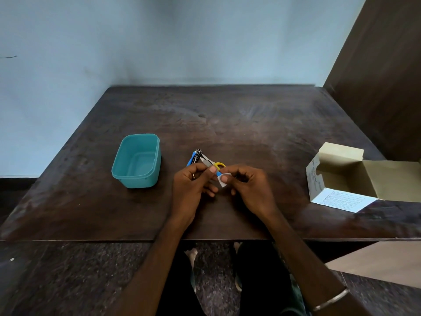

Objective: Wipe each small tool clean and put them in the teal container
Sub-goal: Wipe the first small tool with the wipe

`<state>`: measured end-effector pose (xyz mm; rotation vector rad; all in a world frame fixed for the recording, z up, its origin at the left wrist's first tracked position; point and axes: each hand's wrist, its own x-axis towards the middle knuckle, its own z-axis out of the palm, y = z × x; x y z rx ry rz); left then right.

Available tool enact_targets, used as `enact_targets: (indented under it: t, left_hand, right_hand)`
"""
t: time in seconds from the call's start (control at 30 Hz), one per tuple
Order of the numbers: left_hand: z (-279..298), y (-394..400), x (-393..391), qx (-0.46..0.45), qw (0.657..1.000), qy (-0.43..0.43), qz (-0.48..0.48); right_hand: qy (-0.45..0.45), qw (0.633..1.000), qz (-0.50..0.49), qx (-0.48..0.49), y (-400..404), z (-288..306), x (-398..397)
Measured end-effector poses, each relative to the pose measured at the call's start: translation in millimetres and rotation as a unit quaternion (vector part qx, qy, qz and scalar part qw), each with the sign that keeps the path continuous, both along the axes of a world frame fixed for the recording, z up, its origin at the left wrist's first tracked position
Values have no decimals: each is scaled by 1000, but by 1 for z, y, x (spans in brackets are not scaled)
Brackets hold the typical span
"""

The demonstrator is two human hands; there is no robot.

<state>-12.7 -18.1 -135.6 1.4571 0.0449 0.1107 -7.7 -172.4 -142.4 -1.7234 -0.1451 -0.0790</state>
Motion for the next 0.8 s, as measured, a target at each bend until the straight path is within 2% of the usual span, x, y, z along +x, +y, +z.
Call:
enact_targets:
  t: [0.27, 0.43, 0.63, 0.8]
  left_hand:
    - [-2, 1, 1, -29, 999, 5, 28]
    - [-5, 1, 2, -30, 999, -6, 32]
    - [-3, 3, 3, -40, 999, -14, -1]
    - [-5, 2, 3, -53, 998, -19, 4]
  right_hand:
    - [5, 1000, 22, -4, 0, -1, 0]
    - [1, 999, 0, -44, 2, -5, 1]
    - [-109, 976, -35, -186, 4, -4, -3]
    - [-126, 976, -23, -174, 3, -2, -3]
